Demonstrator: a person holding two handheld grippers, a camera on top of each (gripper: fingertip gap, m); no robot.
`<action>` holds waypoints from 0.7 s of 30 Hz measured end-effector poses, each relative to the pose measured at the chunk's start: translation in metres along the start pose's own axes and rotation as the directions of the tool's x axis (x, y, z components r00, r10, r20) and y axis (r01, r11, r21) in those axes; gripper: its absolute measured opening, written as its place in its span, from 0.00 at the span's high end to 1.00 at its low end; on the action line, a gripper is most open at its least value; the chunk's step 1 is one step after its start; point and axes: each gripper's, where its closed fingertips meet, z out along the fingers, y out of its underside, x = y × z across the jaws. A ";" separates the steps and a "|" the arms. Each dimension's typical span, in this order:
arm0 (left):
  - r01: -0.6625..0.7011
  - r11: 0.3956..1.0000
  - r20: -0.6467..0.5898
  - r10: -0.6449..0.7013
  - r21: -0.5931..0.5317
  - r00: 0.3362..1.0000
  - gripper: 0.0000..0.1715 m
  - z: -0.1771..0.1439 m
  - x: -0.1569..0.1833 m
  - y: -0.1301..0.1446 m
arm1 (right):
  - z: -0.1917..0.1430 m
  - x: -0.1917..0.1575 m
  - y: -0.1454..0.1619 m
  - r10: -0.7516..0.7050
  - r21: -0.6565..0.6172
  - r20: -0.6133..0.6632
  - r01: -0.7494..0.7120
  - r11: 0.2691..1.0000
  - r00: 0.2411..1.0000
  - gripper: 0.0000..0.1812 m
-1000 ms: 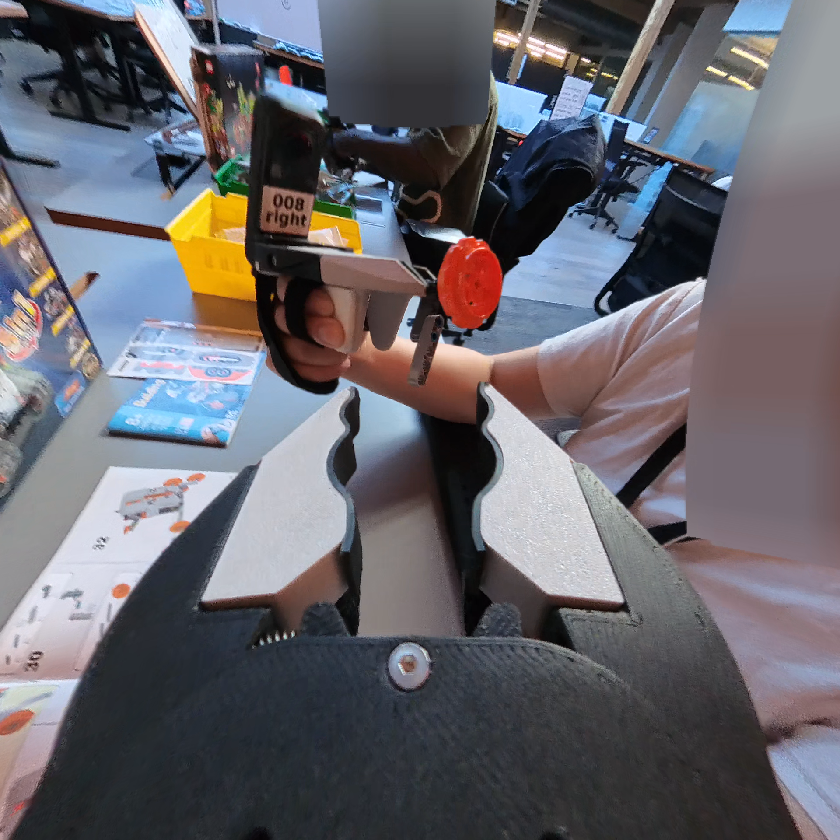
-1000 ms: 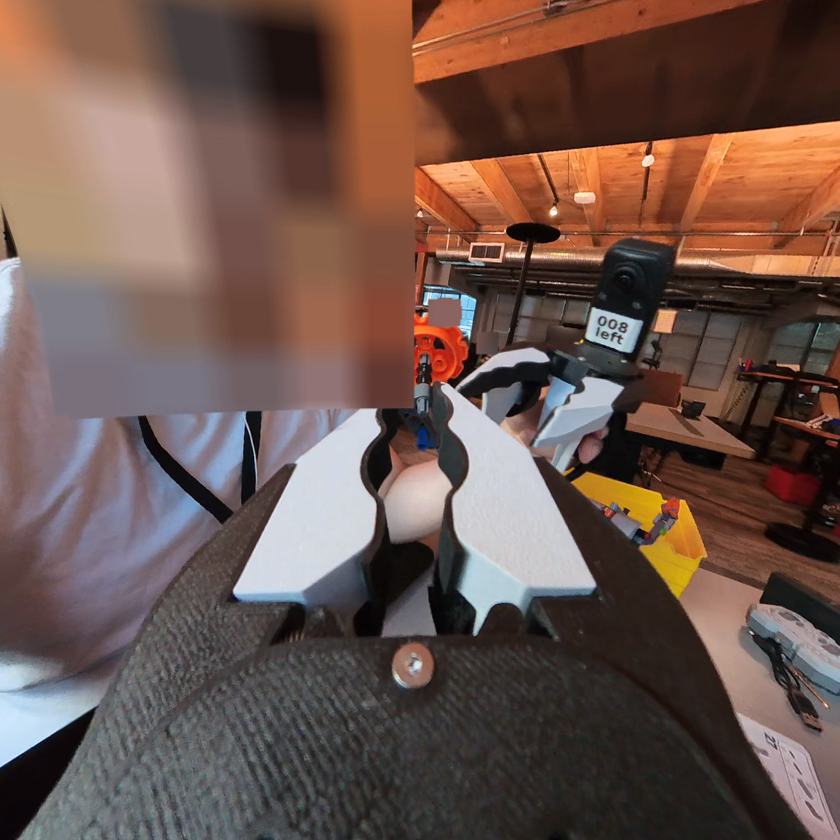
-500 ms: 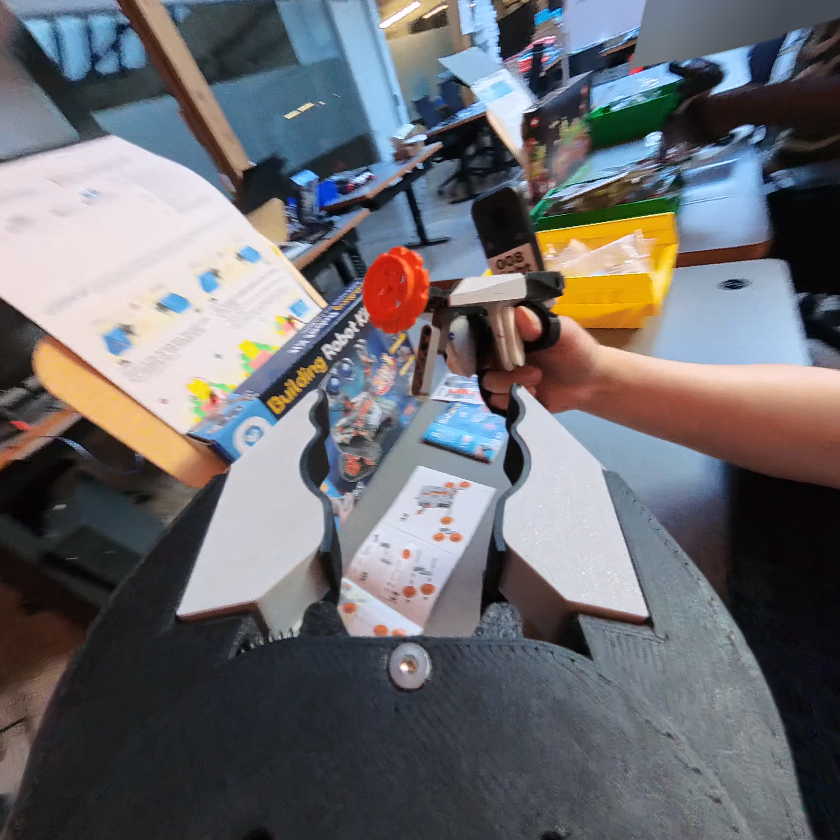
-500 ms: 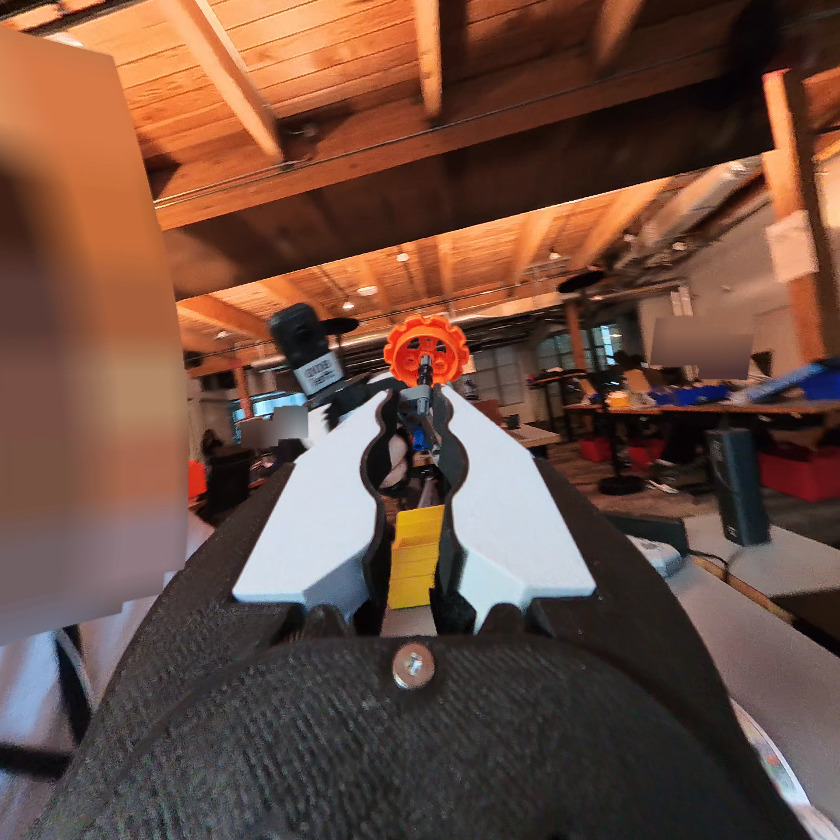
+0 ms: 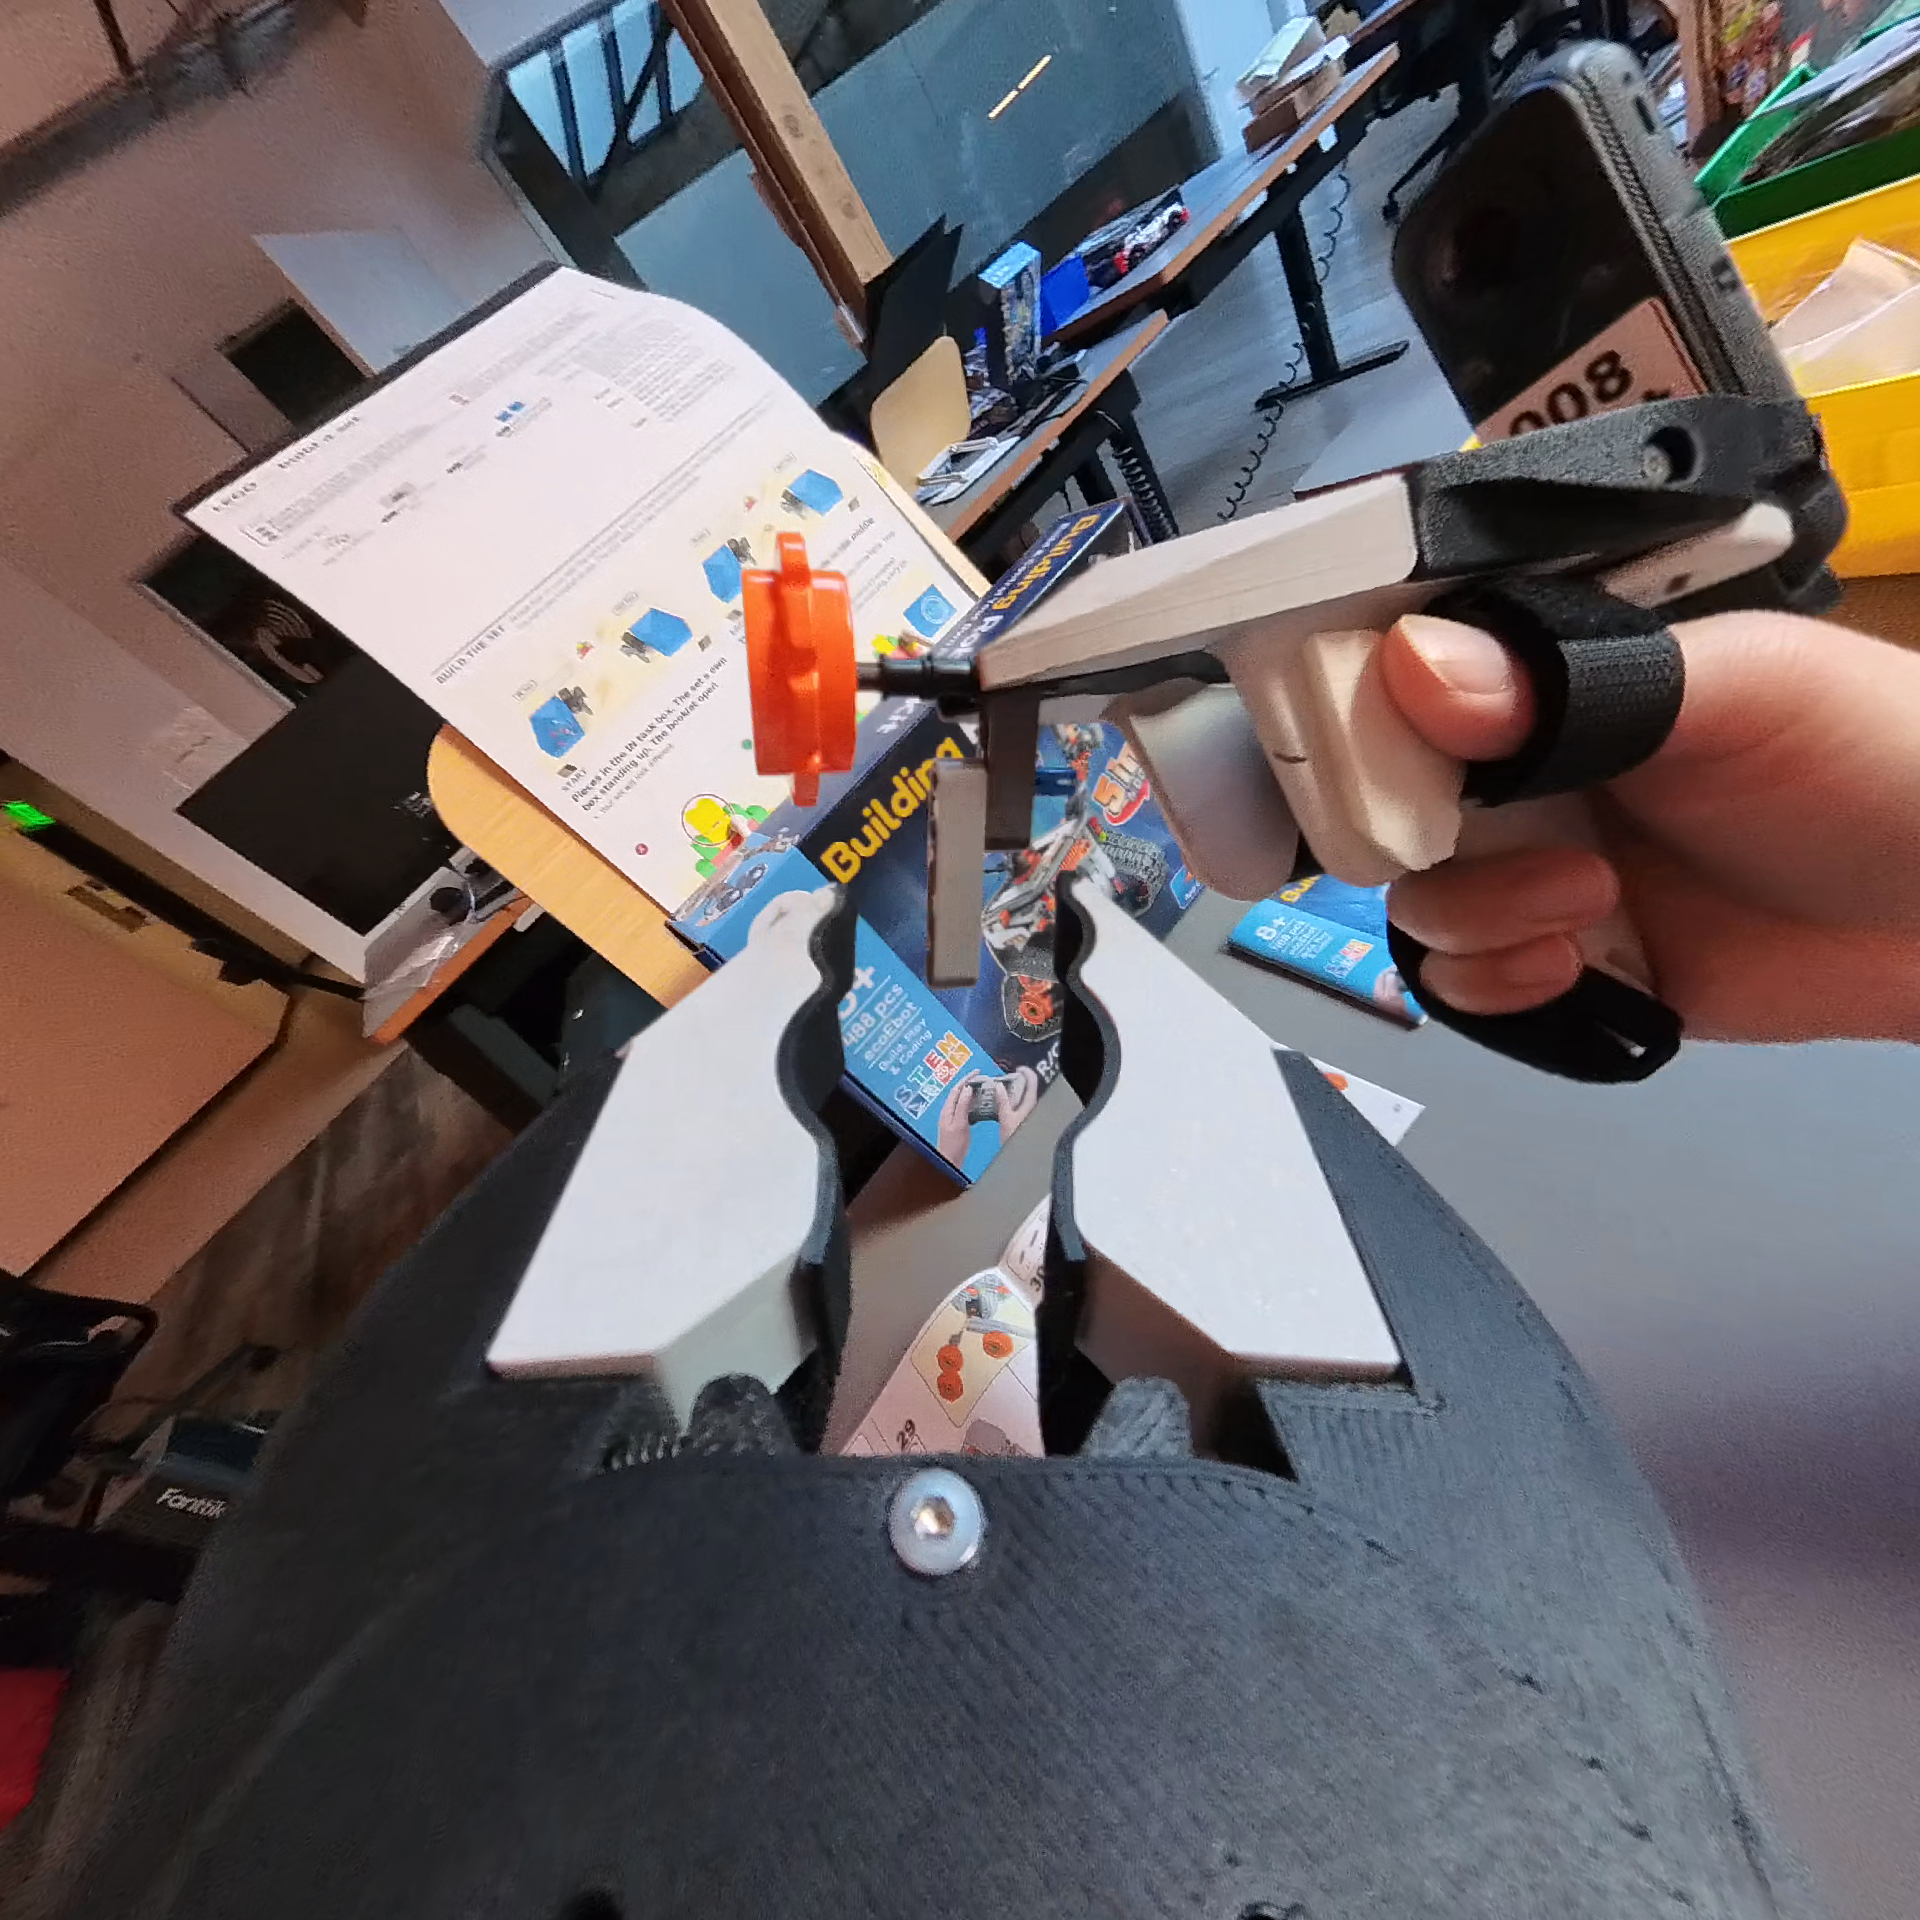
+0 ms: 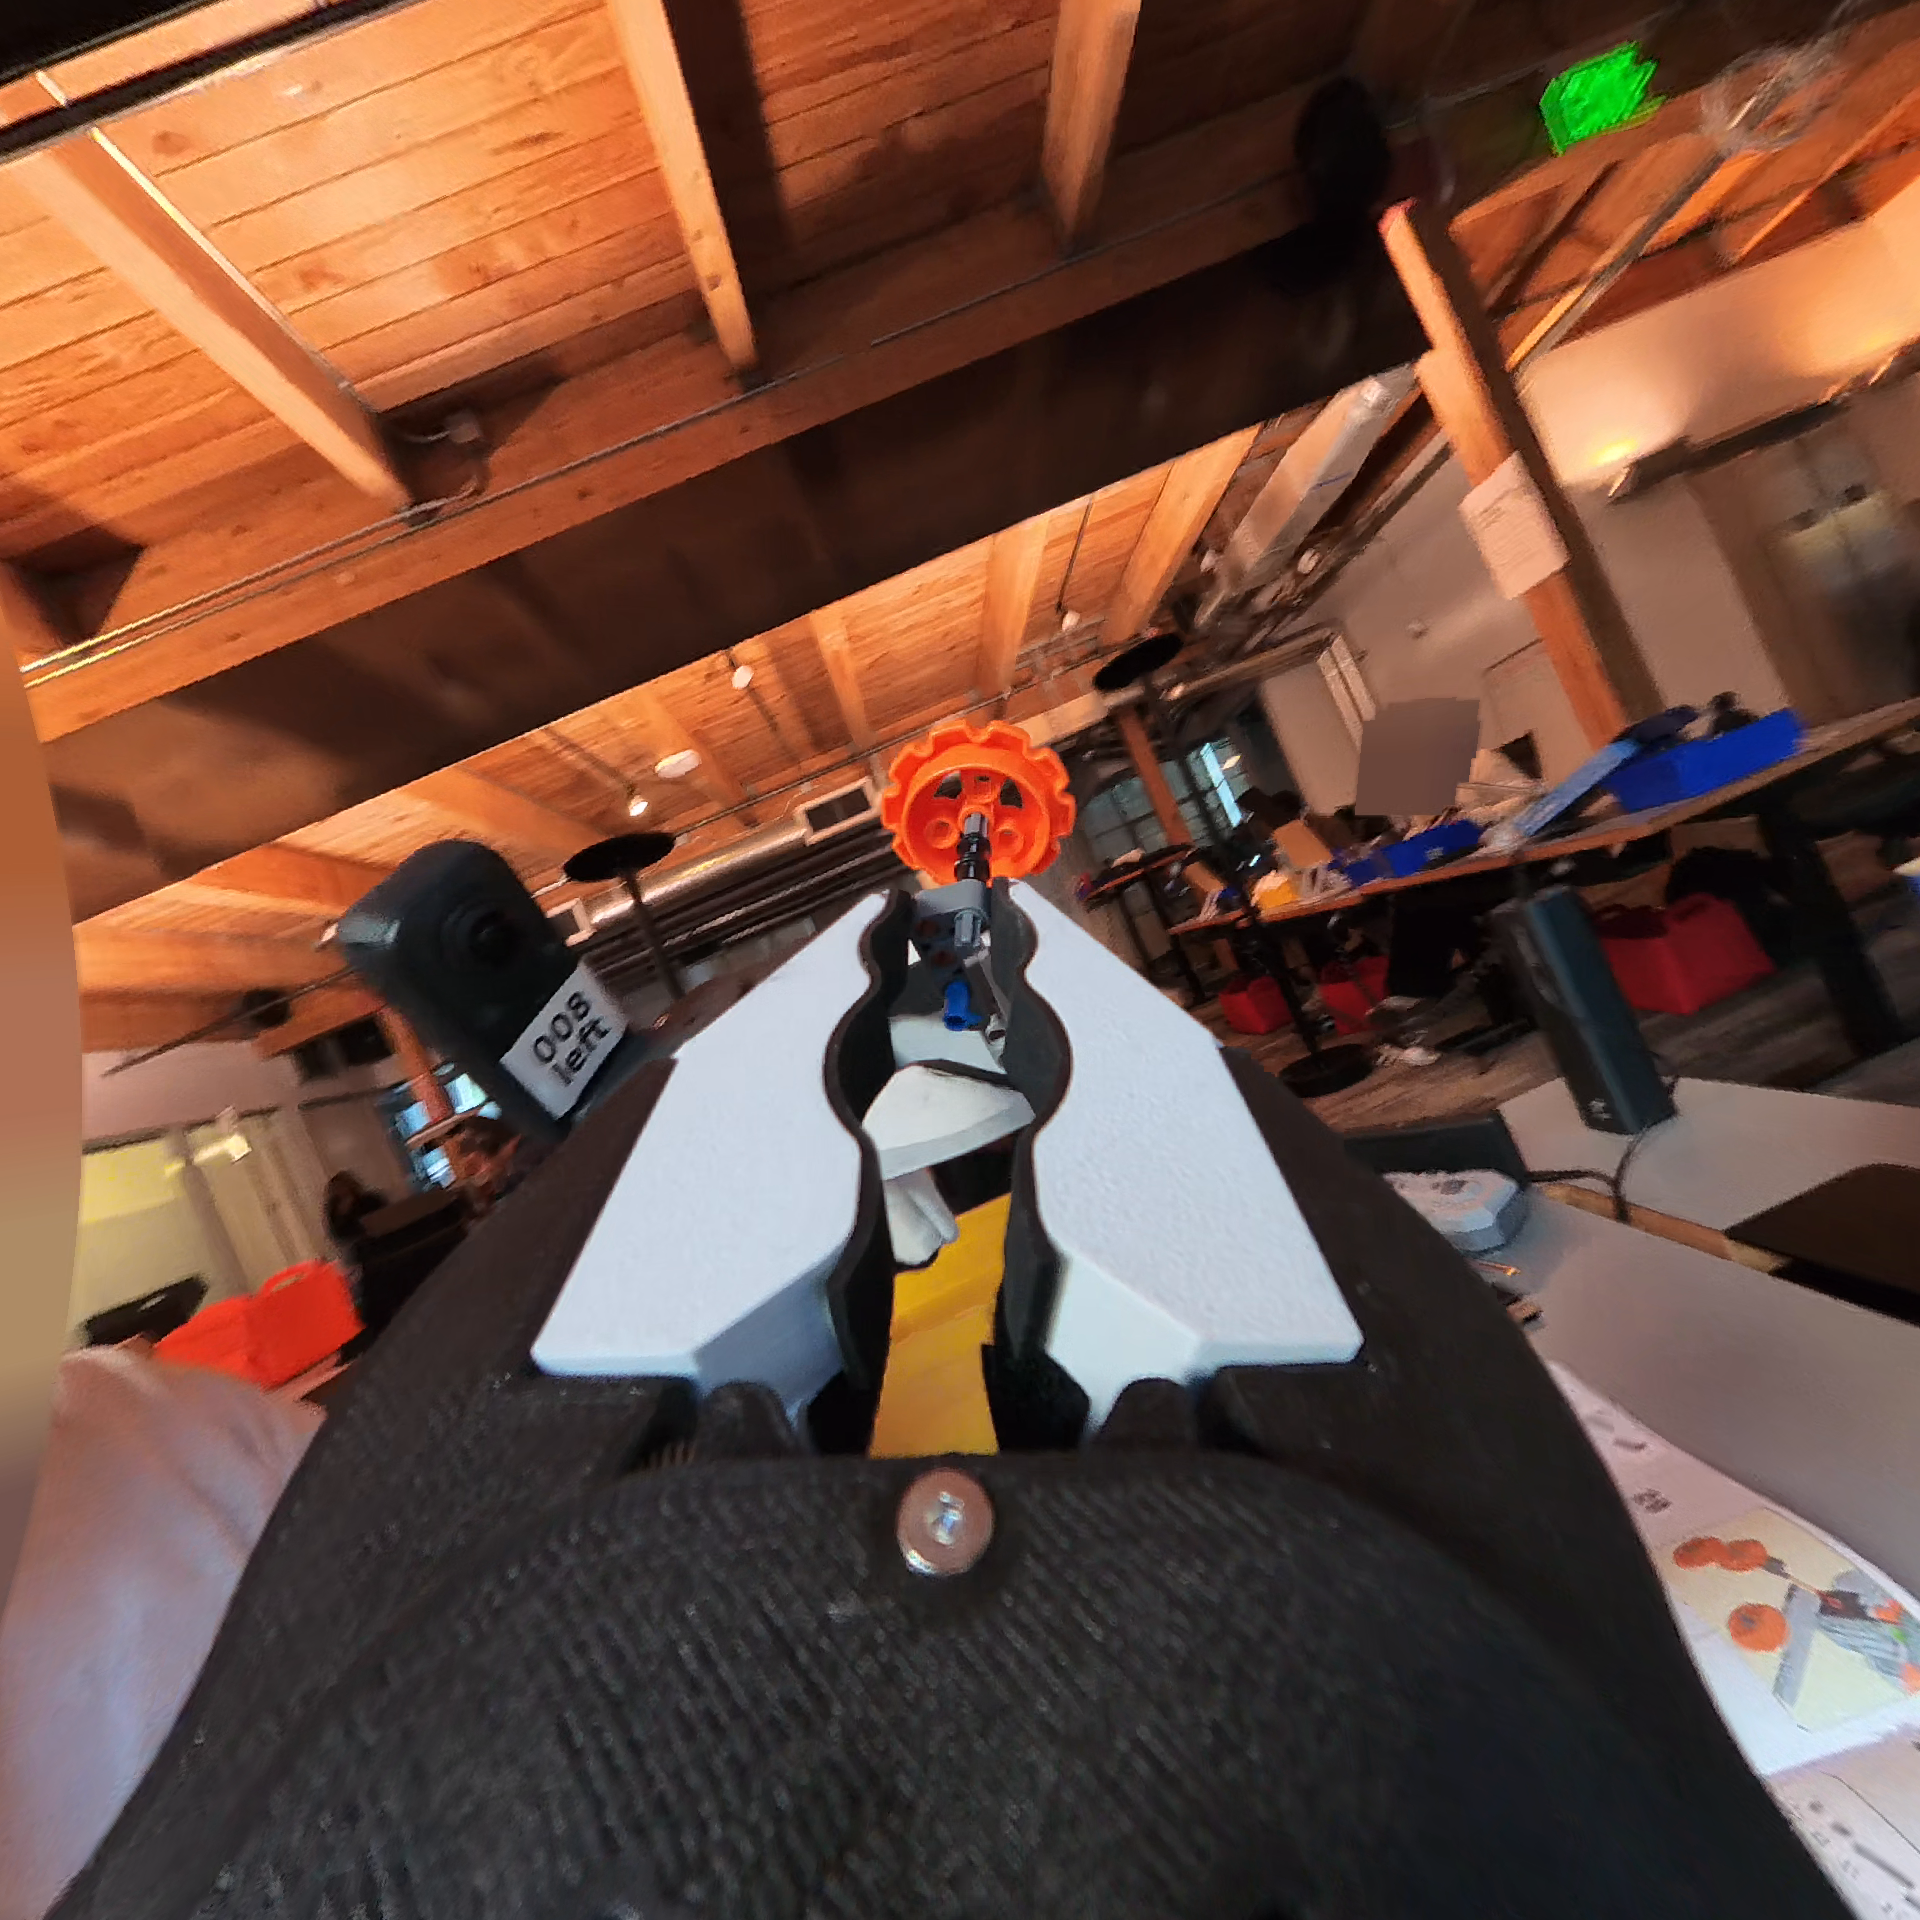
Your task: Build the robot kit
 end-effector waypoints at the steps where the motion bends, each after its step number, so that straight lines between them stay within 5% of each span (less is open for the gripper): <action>1: 0.000 1.000 0.006 0.000 0.002 1.000 0.79 0.000 0.000 -0.001 | 0.000 0.001 -0.001 -0.007 0.016 -0.012 0.008 1.000 1.000 0.92; 10: -0.089 0.995 0.077 0.086 0.035 0.993 0.87 -0.002 0.001 -0.009 | 0.000 0.008 0.003 0.036 0.056 -0.071 -0.032 0.998 0.997 0.92; 21: -0.096 0.995 -0.048 0.098 0.036 0.994 0.92 -0.002 -0.001 0.008 | 0.003 0.016 0.015 -0.111 -0.062 -0.077 0.106 0.992 0.991 0.89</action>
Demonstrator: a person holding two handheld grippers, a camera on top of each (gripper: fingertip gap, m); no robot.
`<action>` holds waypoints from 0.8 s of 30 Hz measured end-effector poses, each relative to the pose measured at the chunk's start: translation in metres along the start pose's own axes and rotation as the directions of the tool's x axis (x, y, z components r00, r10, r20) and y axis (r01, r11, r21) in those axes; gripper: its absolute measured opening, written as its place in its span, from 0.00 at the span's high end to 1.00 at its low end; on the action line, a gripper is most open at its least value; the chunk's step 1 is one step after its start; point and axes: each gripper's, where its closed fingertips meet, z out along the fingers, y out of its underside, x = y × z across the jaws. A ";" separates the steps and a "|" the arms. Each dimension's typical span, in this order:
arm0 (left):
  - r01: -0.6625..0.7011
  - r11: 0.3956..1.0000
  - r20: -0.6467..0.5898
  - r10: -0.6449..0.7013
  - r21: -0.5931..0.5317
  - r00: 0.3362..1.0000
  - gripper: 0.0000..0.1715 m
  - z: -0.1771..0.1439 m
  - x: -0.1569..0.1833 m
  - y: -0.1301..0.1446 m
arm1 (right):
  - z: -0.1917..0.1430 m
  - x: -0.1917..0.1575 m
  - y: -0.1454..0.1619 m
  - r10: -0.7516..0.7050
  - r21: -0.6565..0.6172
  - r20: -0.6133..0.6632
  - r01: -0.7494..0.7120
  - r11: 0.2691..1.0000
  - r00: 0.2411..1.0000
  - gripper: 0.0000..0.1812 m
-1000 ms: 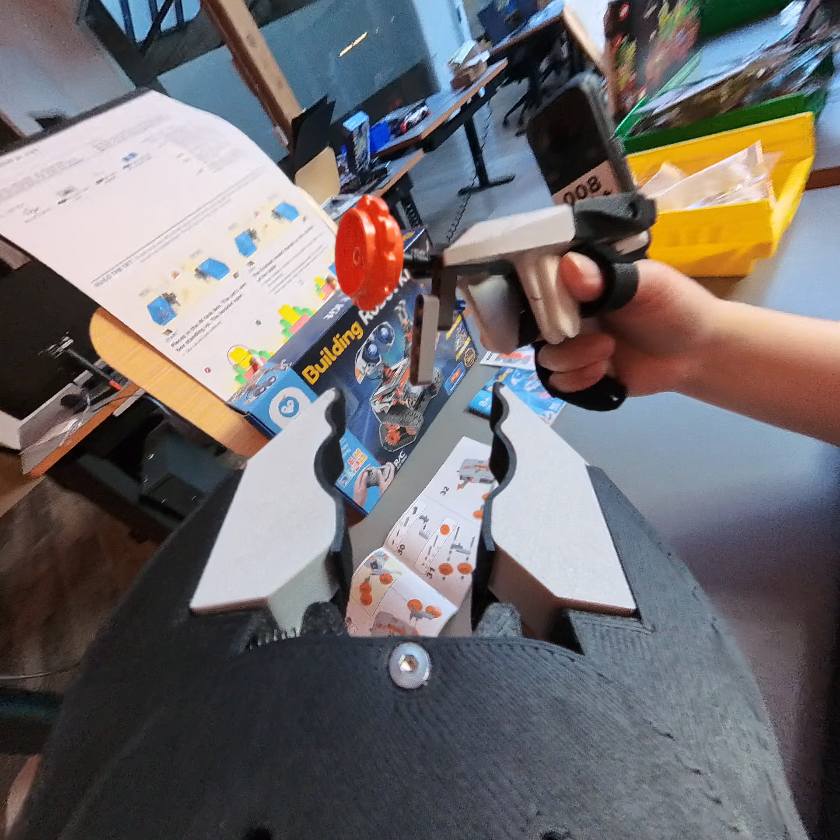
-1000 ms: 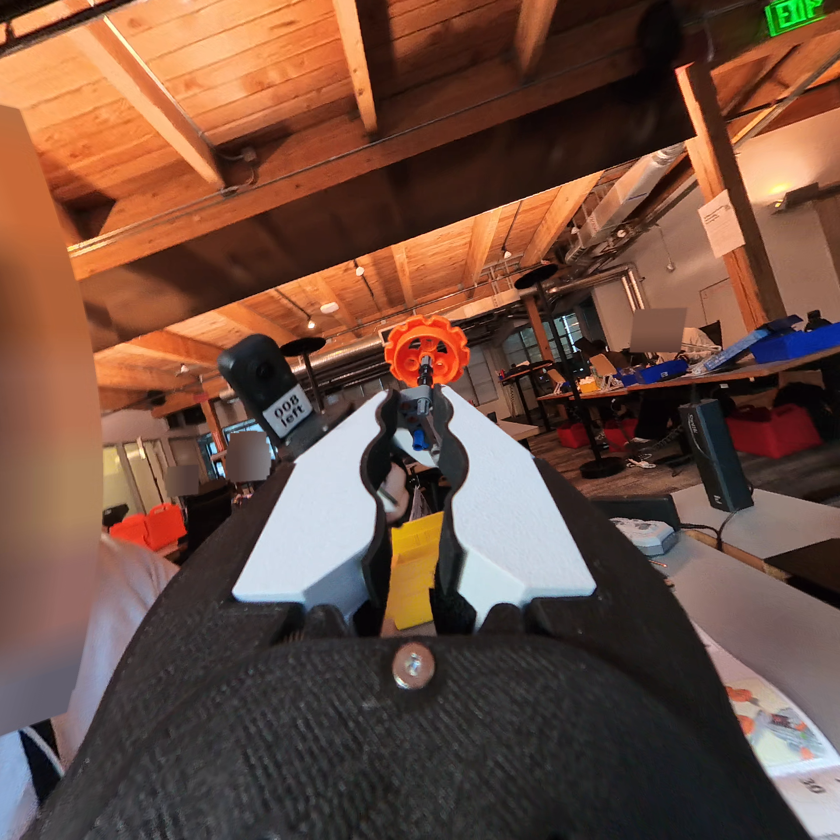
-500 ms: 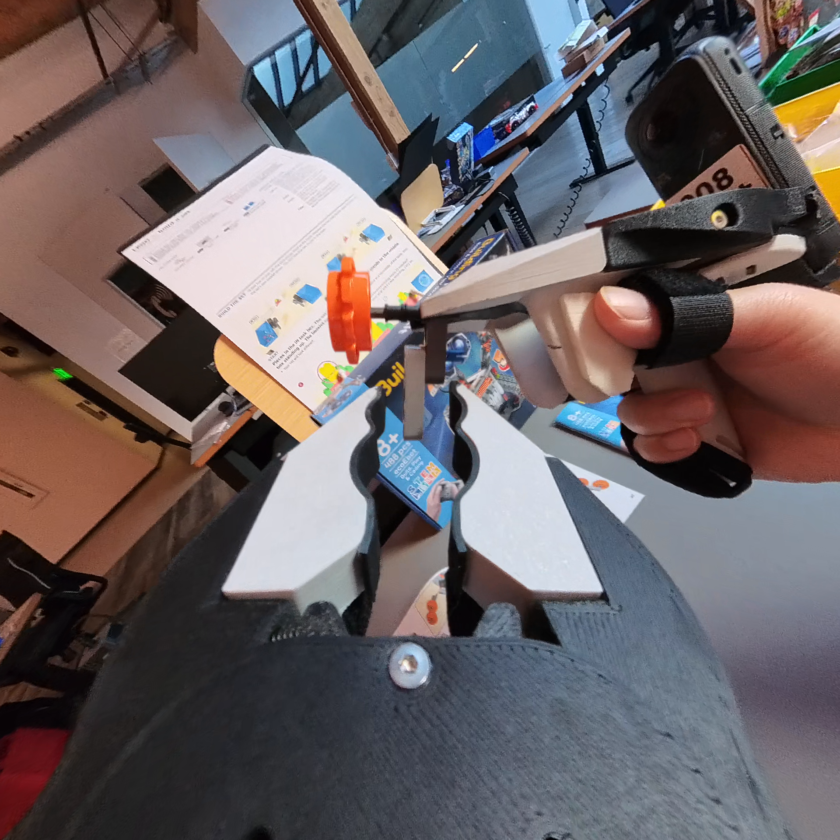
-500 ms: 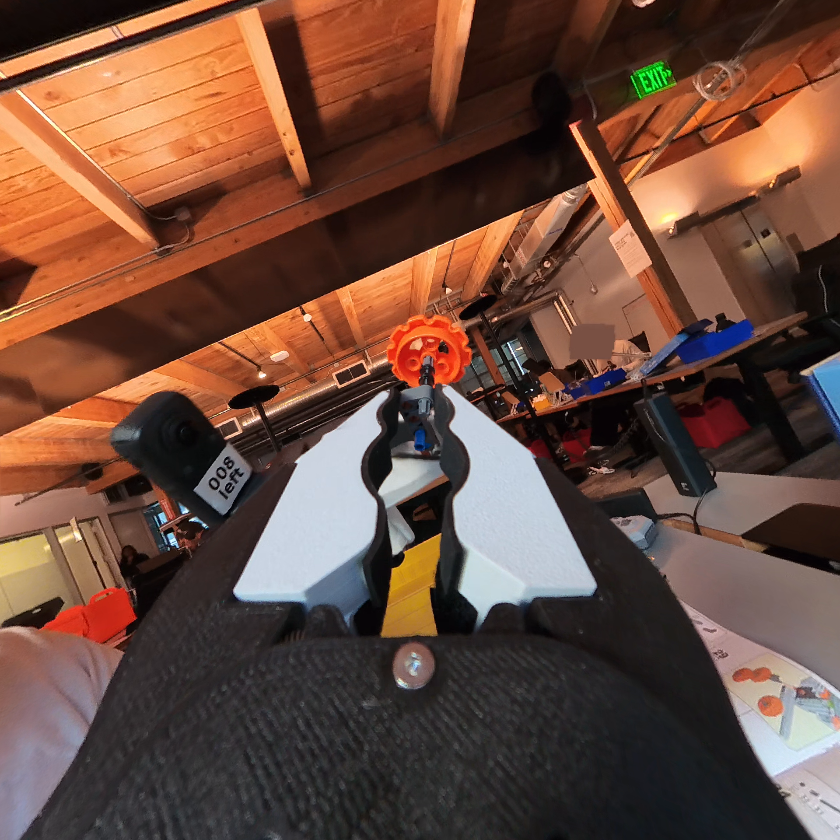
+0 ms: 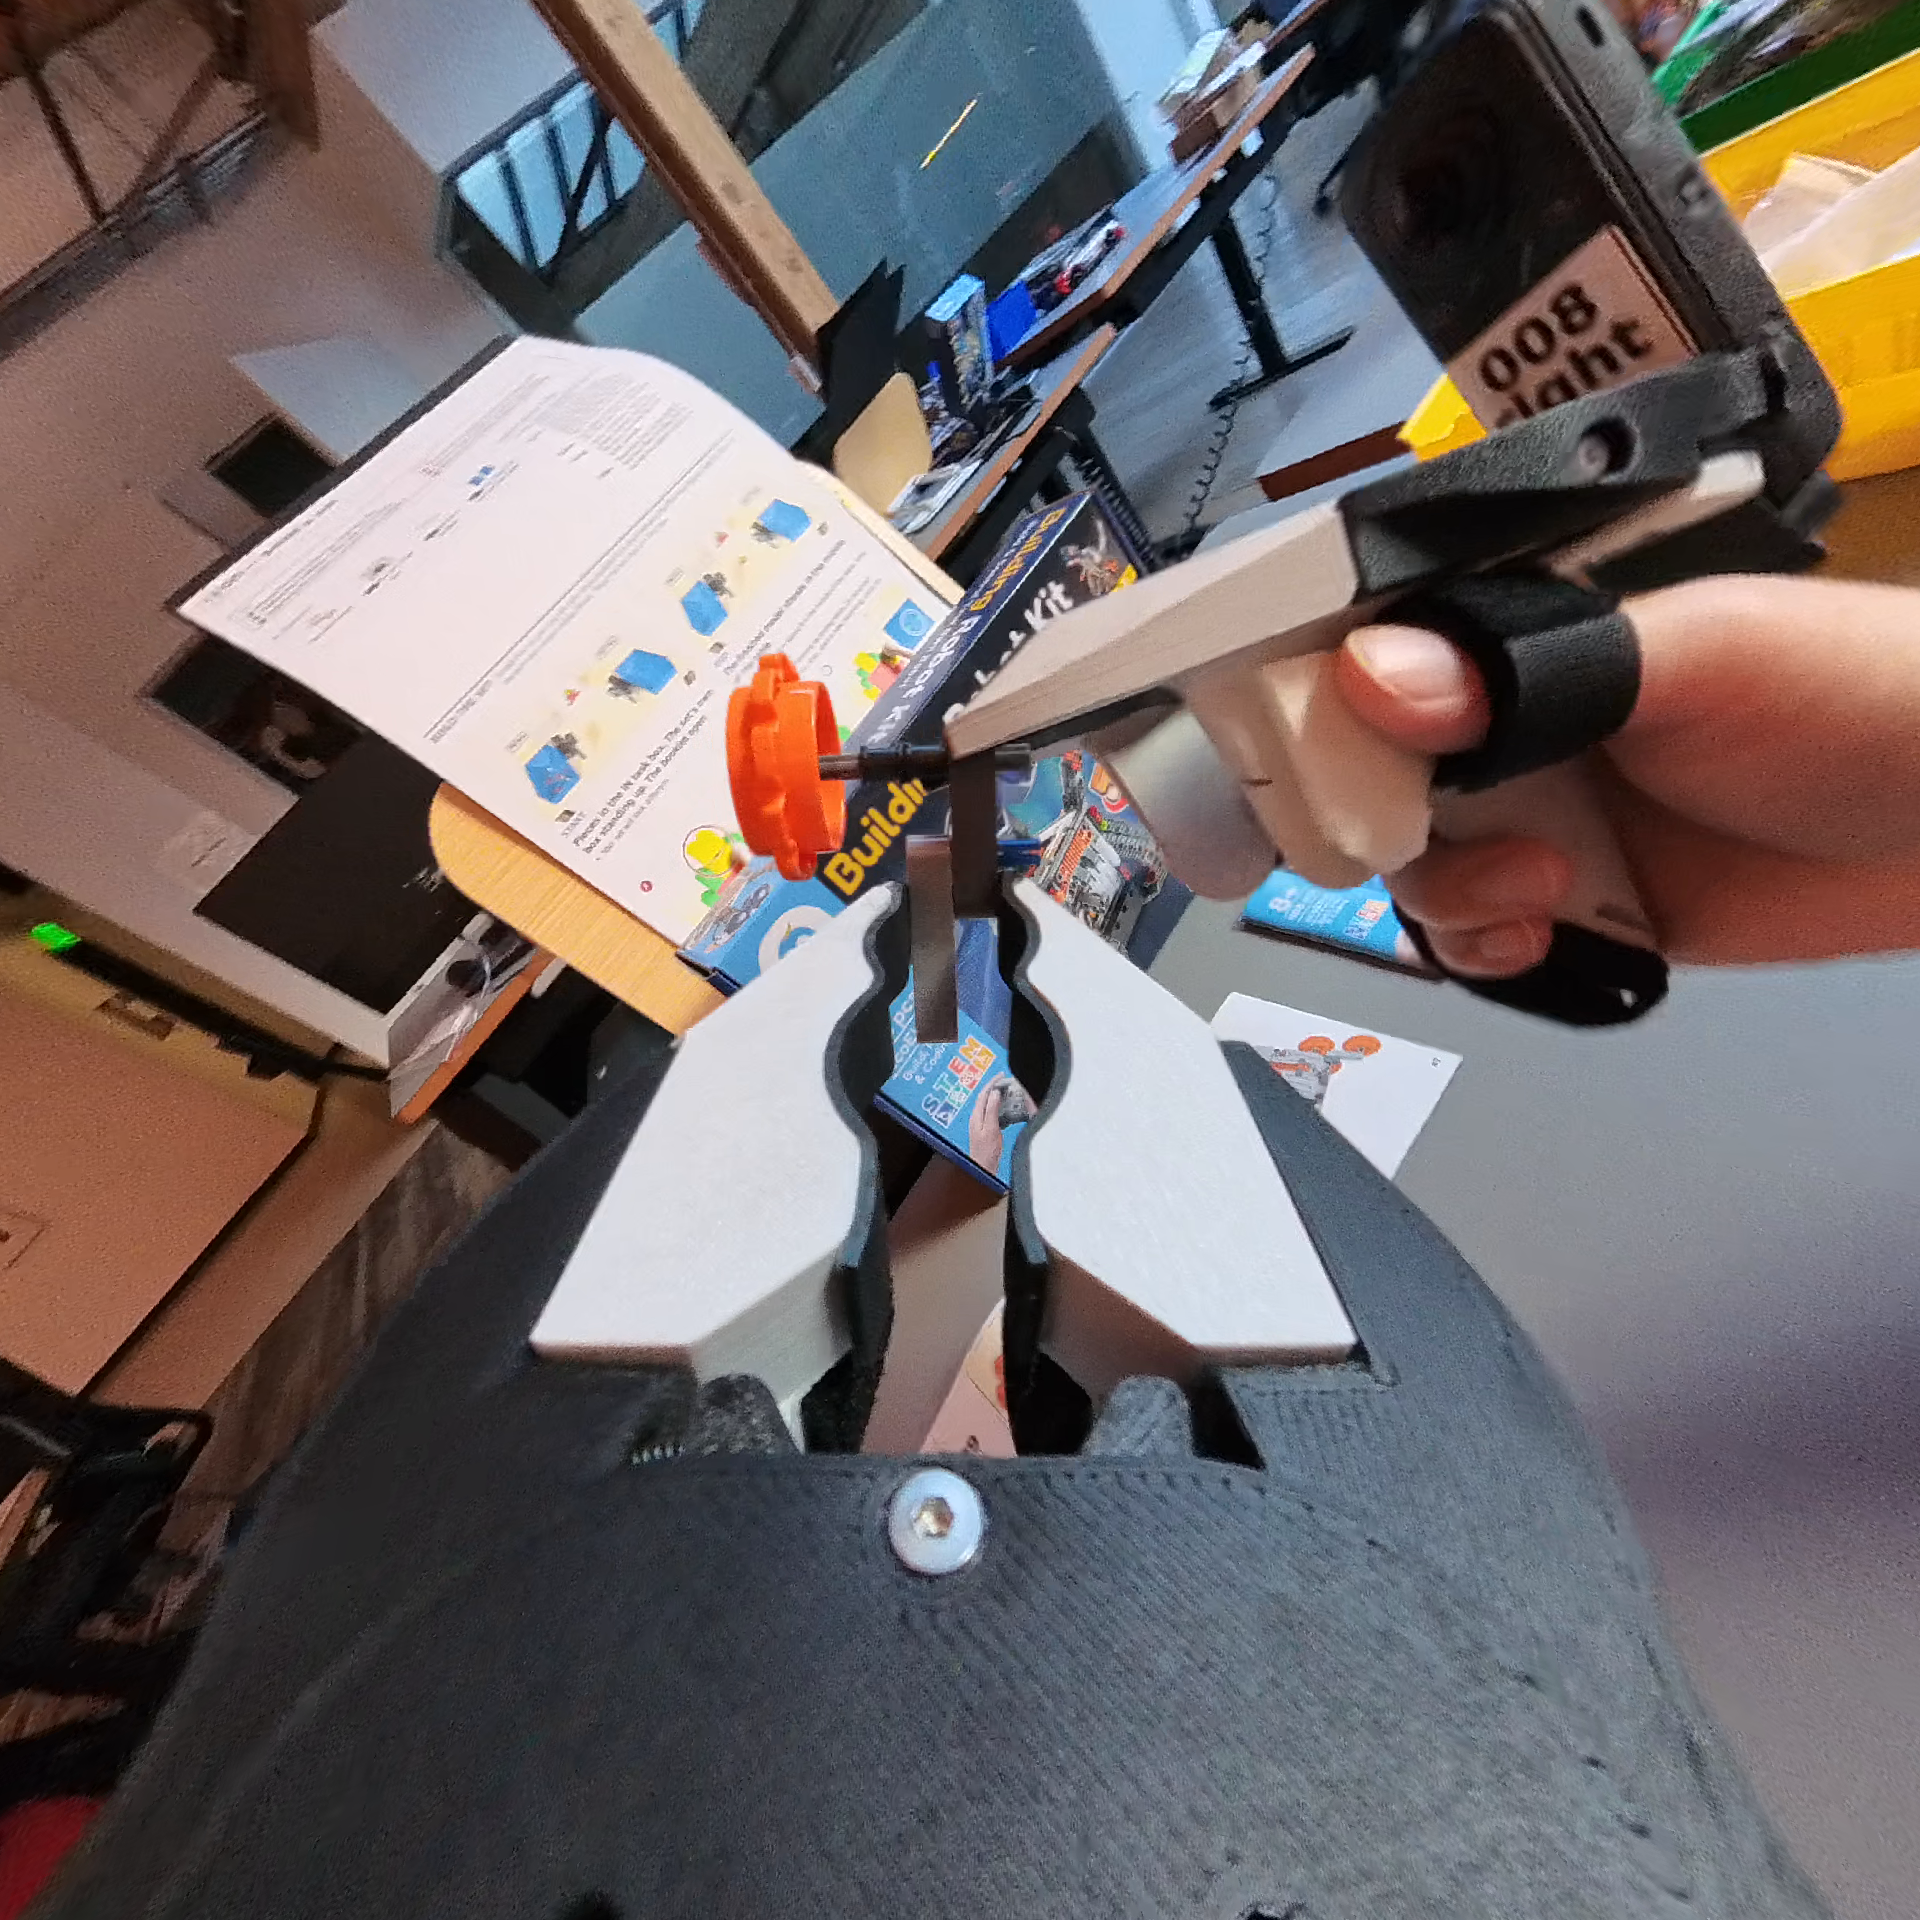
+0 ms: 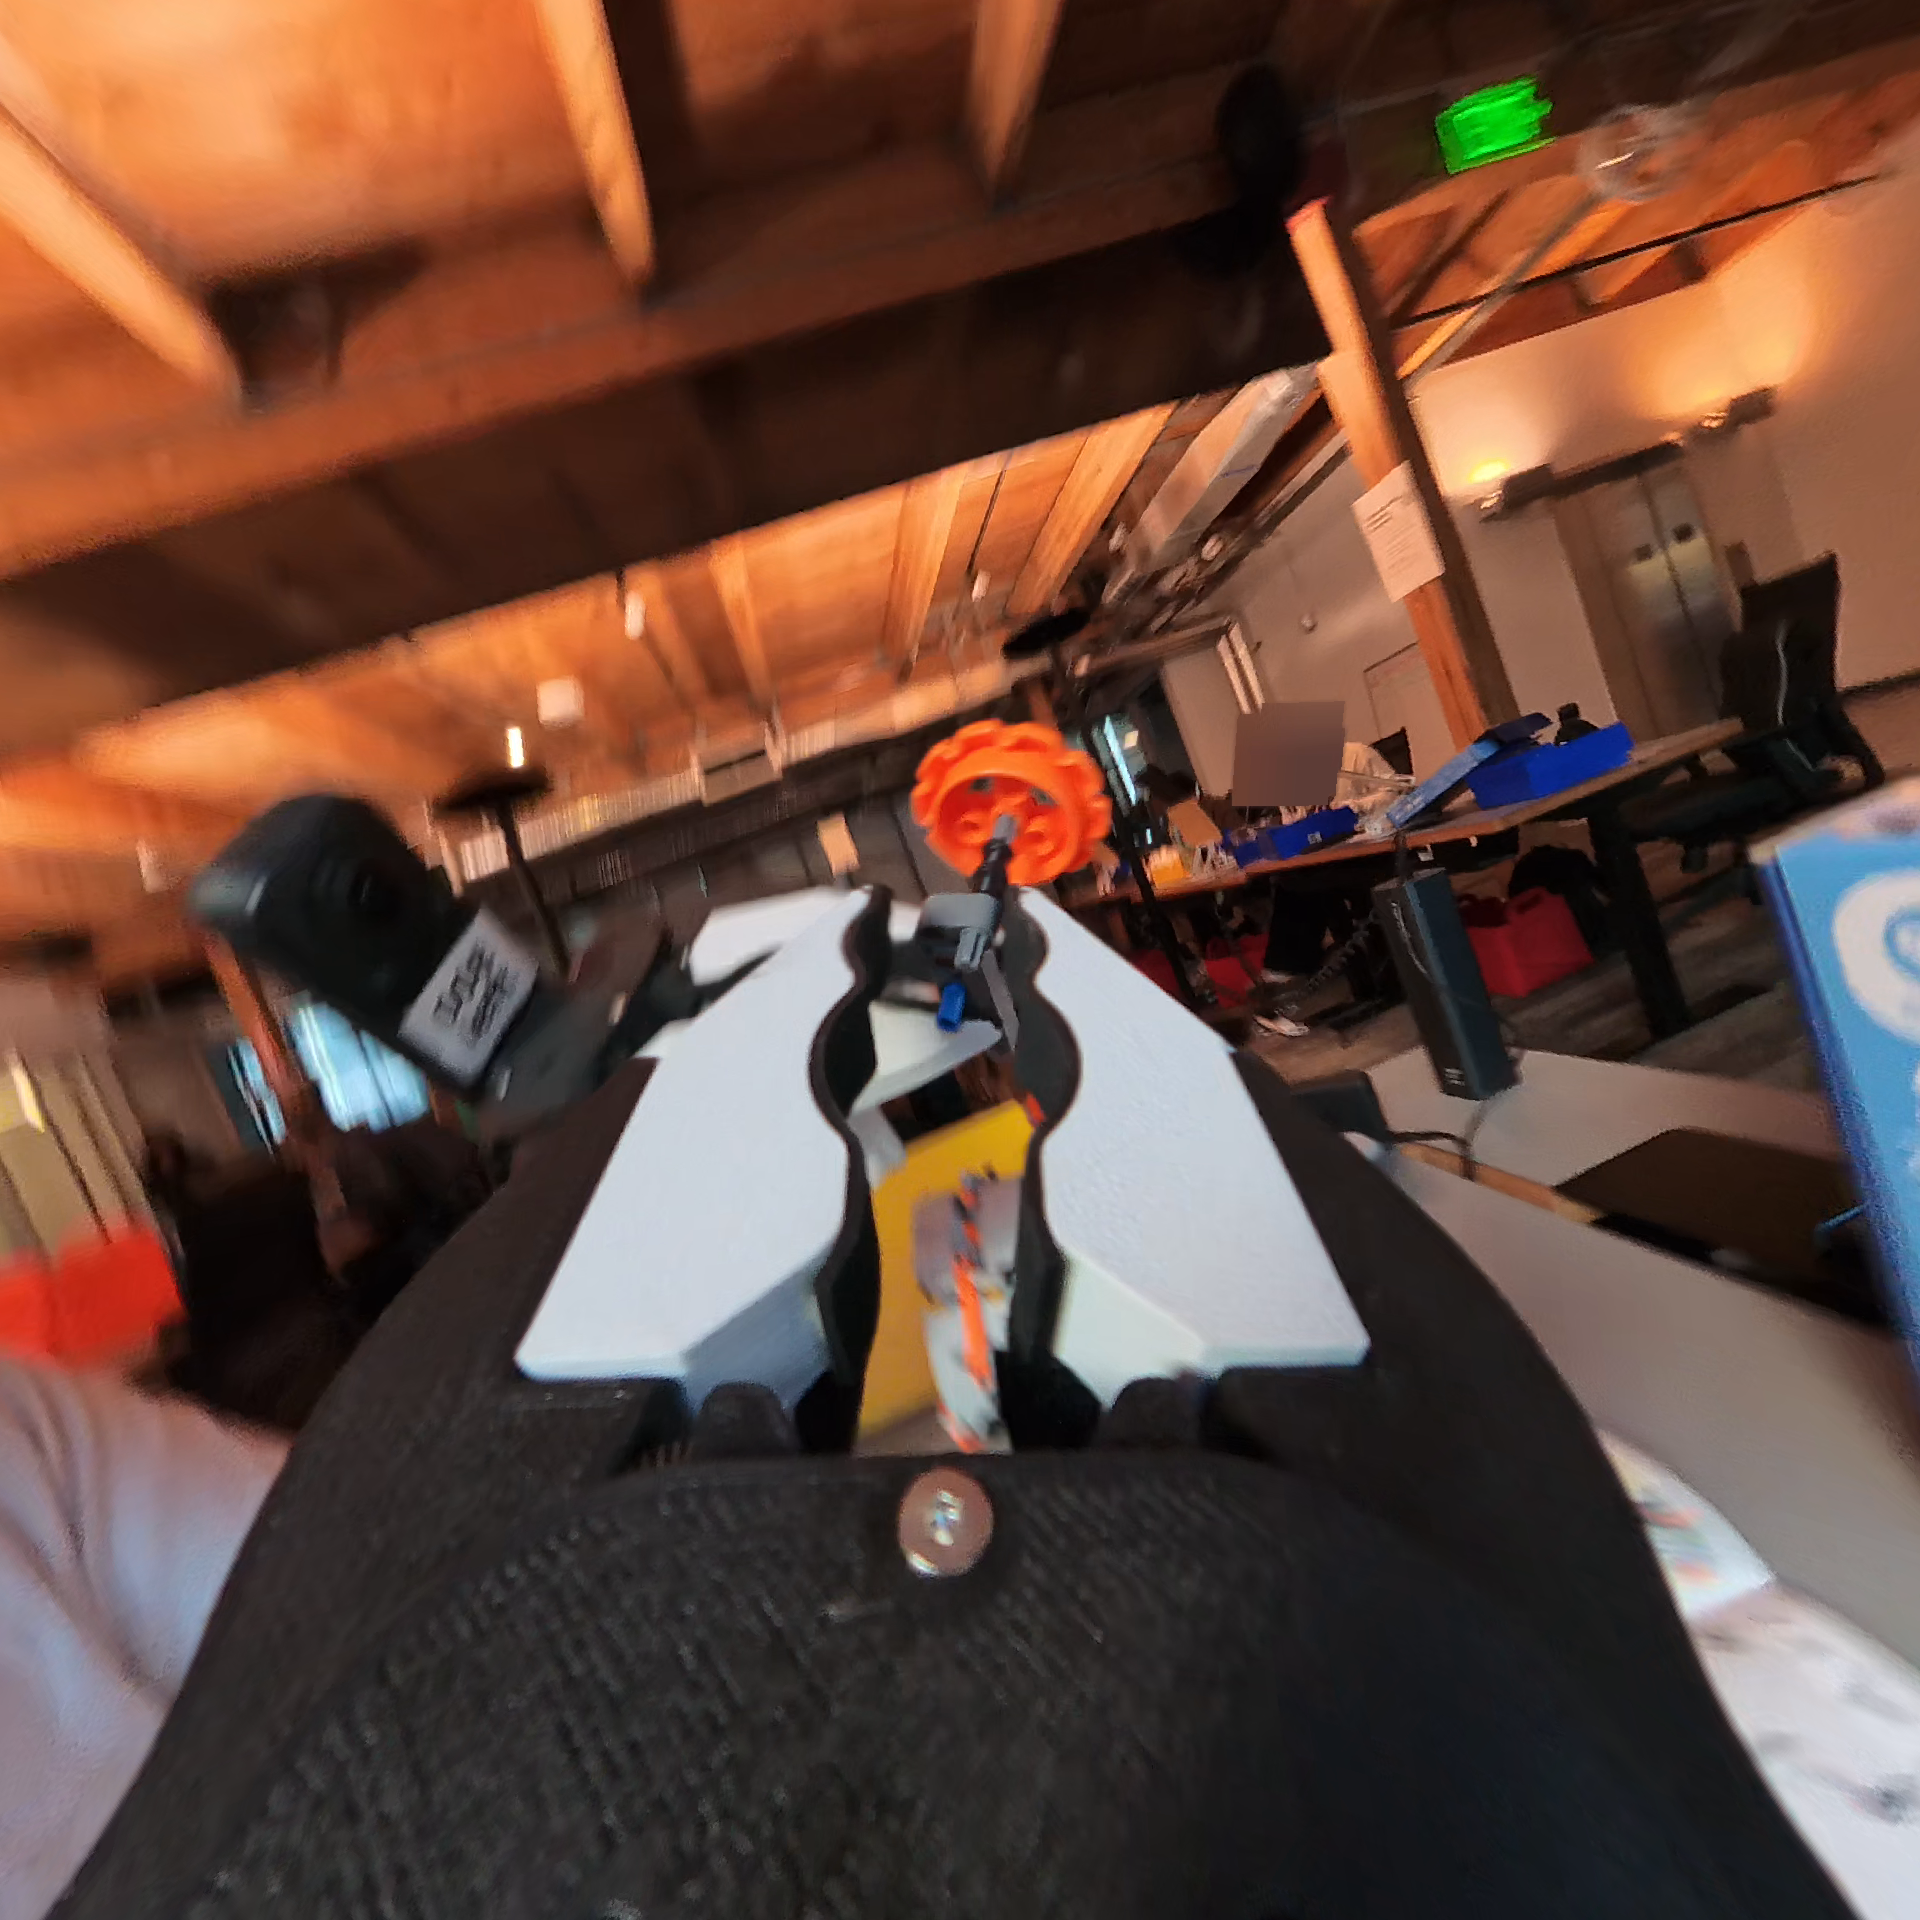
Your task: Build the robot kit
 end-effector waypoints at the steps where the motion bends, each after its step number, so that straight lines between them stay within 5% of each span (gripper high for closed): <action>1: -0.001 1.000 -0.028 0.002 0.011 1.000 0.92 -0.002 -0.002 0.004 | 0.001 -0.001 0.005 -0.059 -0.061 0.020 0.060 0.996 0.998 0.87; 5: -0.047 0.996 -0.218 0.062 0.075 0.974 0.92 -0.014 0.008 0.022 | -0.008 -0.003 0.023 -0.262 -0.288 0.135 0.291 0.912 0.955 0.74; 10: -0.124 0.975 -0.341 0.181 0.183 0.922 0.92 -0.032 0.033 0.015 | -0.026 -0.006 0.040 -0.616 -0.426 0.258 0.660 0.618 0.744 0.56; 14: -0.168 0.962 -0.366 0.239 0.214 0.899 0.92 -0.034 0.046 0.010 | -0.024 -0.032 0.038 -0.747 -0.354 0.325 0.807 0.473 0.580 0.59; 24: -0.169 0.938 -0.391 0.284 0.302 0.876 0.92 -0.049 0.057 -0.006 | -0.032 -0.047 0.042 -0.810 -0.391 0.406 0.882 0.264 0.422 0.64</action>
